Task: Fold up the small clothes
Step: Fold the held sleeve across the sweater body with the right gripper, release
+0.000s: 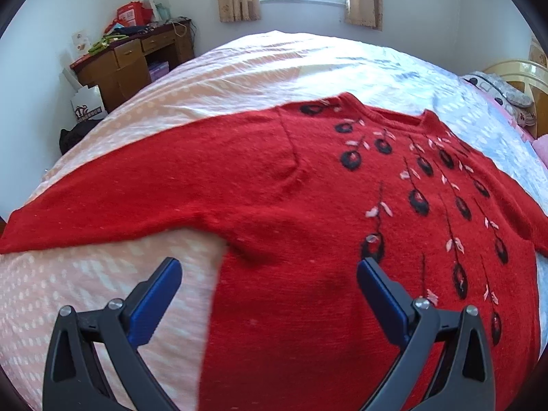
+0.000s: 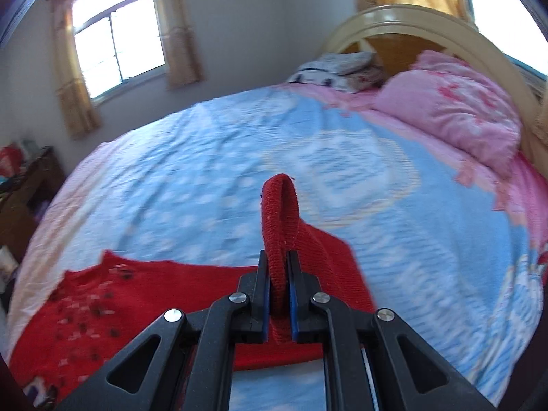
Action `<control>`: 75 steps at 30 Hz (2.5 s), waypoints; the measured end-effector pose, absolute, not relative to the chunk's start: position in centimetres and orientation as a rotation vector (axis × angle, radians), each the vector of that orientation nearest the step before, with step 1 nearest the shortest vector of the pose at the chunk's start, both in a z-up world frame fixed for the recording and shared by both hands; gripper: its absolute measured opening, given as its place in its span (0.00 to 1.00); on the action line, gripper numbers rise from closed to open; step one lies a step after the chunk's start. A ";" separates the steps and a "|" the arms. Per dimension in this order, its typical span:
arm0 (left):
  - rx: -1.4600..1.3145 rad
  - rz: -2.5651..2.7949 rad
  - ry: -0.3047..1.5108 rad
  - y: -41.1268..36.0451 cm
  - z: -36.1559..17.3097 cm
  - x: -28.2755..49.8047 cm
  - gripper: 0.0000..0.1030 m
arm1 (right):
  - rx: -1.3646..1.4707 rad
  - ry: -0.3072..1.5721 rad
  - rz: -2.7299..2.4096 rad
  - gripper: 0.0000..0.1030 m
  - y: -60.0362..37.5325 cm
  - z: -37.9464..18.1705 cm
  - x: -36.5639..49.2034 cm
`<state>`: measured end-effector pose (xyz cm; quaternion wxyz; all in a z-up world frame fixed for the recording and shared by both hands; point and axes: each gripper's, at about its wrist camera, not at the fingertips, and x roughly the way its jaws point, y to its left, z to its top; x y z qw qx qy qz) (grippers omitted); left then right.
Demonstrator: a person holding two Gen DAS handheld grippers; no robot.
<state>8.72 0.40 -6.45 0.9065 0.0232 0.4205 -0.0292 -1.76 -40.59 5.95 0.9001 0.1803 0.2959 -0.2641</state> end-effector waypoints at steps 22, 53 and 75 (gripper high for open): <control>-0.107 0.113 0.805 12.8 -8.9 10.5 1.00 | 0.234 0.799 0.001 0.07 -7.5 -3.6 15.8; -0.054 0.125 0.748 12.6 -9.5 9.6 1.00 | 0.251 0.828 0.355 0.17 -6.5 -6.0 12.5; -0.232 0.271 0.737 20.2 -5.9 8.3 0.98 | 0.195 0.714 -0.040 0.28 -14.7 -7.0 8.0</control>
